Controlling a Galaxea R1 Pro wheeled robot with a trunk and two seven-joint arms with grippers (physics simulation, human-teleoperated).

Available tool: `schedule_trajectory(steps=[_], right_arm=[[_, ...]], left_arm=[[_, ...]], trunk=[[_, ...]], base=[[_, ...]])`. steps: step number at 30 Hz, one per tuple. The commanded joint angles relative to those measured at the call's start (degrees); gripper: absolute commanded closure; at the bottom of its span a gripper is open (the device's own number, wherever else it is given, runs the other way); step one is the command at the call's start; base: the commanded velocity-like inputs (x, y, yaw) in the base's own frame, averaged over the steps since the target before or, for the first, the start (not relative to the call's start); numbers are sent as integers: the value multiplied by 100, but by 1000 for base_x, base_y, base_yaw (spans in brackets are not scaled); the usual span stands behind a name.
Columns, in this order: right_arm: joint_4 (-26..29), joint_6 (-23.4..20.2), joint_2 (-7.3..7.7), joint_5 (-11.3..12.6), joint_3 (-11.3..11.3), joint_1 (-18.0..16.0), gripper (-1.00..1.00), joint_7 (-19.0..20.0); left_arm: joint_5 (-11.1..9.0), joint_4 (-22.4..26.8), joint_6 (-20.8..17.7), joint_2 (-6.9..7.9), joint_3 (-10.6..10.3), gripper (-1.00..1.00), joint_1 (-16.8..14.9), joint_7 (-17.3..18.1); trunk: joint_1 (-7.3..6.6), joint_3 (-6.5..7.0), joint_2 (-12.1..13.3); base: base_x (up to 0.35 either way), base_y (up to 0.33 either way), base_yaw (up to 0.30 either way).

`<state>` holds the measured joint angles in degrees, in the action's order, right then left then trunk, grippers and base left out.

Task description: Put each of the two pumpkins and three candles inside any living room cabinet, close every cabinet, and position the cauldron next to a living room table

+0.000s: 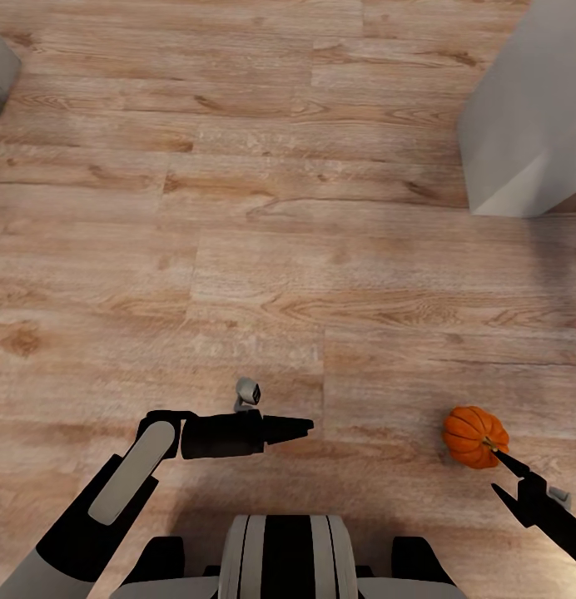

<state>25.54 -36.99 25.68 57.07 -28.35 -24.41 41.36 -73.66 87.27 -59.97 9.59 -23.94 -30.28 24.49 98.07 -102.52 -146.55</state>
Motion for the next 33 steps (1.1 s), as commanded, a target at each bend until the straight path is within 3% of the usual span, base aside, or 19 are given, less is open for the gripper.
schedule_trajectory(steps=[1,33], right_arm=[[-5,-27,-2,-11,-12,-2,-100,-1],[-5,-27,-2,-17,-7,-6,-100,-5]], left_arm=[[36,-3,-3,3,-5,-100,-4,47],[41,0,-3,2,-13,-100,-4,47]], trunk=[[-1,-2,-1],[-1,-2,-1]], base=[[0,25,0],[12,44,0]])
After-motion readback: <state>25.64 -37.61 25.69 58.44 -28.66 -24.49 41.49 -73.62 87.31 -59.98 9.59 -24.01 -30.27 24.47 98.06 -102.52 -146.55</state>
